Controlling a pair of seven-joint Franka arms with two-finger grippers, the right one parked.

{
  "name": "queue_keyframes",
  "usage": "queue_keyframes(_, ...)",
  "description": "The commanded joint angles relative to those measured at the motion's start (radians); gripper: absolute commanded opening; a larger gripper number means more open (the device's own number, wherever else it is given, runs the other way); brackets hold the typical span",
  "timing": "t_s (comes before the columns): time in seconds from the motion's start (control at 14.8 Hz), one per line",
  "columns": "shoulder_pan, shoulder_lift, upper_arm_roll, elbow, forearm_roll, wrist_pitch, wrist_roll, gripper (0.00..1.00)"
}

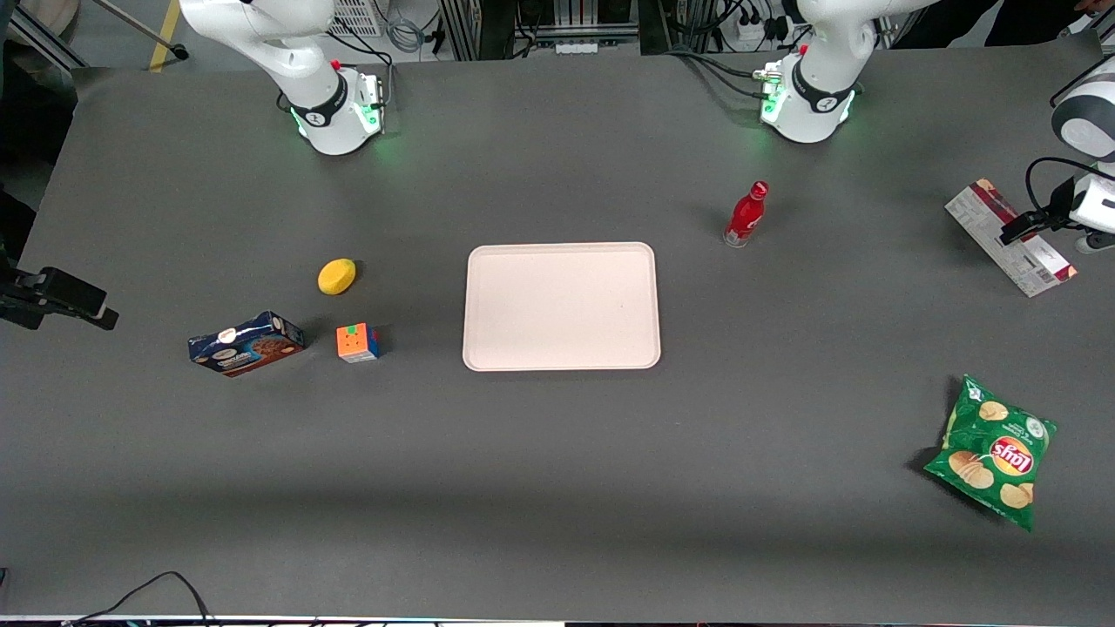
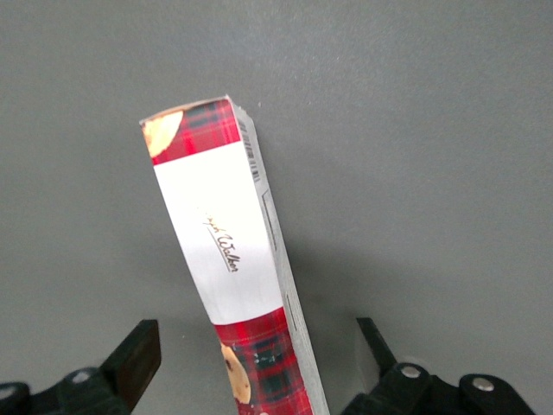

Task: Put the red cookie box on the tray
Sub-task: 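Lift the cookie box upright with the left gripper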

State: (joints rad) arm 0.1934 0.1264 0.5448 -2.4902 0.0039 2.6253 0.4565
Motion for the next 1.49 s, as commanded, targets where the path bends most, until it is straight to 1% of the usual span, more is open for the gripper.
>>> queue_keyframes(0.0, 0.017, 0.036, -0.002, 0.002, -0.053, 0.033, 0.047, 1.00)
queue_keyframes(0.2, 0.031, 0.068, -0.002, 0.005, -0.090, 0.036, 0.099, 1.00)
queue_keyframes(0.47, 0.032, 0.120, -0.005, 0.008, -0.221, 0.045, 0.206, 1.00)
queue_keyframes(0.54, 0.031, 0.125, -0.005, 0.010, -0.245, 0.045, 0.226, 1.00)
queue_keyframes(0.68, 0.031, 0.128, -0.006, 0.014, -0.249, 0.045, 0.228, 0.99)
queue_keyframes(0.74, 0.031, 0.133, -0.006, 0.014, -0.249, 0.045, 0.228, 0.91)
queue_keyframes(0.81, 0.029, 0.136, -0.006, 0.014, -0.249, 0.045, 0.228, 0.73)
queue_keyframes(0.88, 0.028, 0.140, -0.006, 0.014, -0.249, 0.045, 0.228, 0.58)
queue_keyframes(0.95, 0.024, 0.145, -0.008, 0.017, -0.249, 0.045, 0.228, 0.50)
queue_keyframes(1.08, 0.017, 0.145, -0.009, 0.024, -0.249, 0.045, 0.228, 0.29)
queue_keyframes(1.15, 0.014, 0.148, -0.012, 0.036, -0.248, 0.045, 0.226, 0.26)
queue_keyframes(1.22, 0.009, 0.159, -0.025, 0.053, -0.246, 0.044, 0.226, 0.19)
queue_keyframes(1.35, -0.006, 0.154, -0.034, 0.089, -0.240, 0.029, 0.229, 0.19)
queue_keyframes(1.42, -0.018, 0.148, -0.032, 0.114, -0.237, 0.022, 0.231, 0.17)
